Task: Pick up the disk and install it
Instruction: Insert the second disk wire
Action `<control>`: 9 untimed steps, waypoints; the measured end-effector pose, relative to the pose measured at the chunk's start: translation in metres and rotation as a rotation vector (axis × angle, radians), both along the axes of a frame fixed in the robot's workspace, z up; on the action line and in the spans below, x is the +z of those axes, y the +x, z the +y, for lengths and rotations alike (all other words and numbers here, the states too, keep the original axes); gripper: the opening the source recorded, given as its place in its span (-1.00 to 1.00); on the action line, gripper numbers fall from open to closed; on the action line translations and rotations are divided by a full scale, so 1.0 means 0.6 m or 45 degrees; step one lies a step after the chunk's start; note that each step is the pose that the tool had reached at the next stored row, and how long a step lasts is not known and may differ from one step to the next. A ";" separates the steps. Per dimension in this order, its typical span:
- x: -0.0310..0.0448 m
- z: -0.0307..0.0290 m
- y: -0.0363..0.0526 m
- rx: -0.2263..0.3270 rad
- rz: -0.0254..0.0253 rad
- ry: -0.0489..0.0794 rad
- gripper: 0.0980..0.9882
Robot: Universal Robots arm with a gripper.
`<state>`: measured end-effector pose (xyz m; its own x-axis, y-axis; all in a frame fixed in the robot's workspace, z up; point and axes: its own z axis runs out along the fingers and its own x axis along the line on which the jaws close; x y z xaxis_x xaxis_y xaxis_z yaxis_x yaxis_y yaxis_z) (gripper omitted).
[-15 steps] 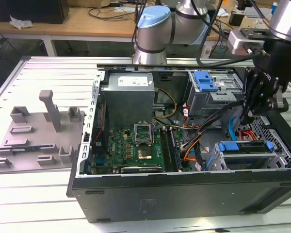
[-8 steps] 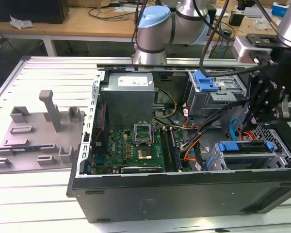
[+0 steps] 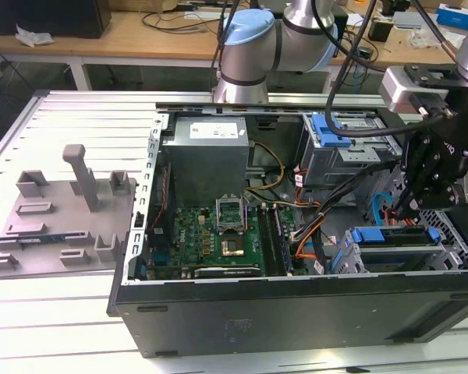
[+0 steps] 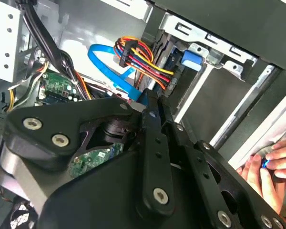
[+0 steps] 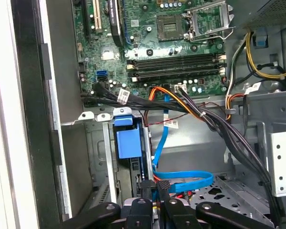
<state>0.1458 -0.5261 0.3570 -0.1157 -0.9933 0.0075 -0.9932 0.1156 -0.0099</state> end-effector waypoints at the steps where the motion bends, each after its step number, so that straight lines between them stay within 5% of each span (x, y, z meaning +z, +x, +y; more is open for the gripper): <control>1: 0.000 0.0000 0.000 0.000 0.0000 0.000 -0.86; 6: 0.000 -0.0005 0.000 0.008 0.0001 -0.003 -0.86; 9: 0.000 -0.0009 -0.001 0.024 0.0022 -0.020 -0.86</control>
<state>0.1451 -0.5266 0.3569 -0.0967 -0.9950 0.0234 -0.9953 0.0965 -0.0099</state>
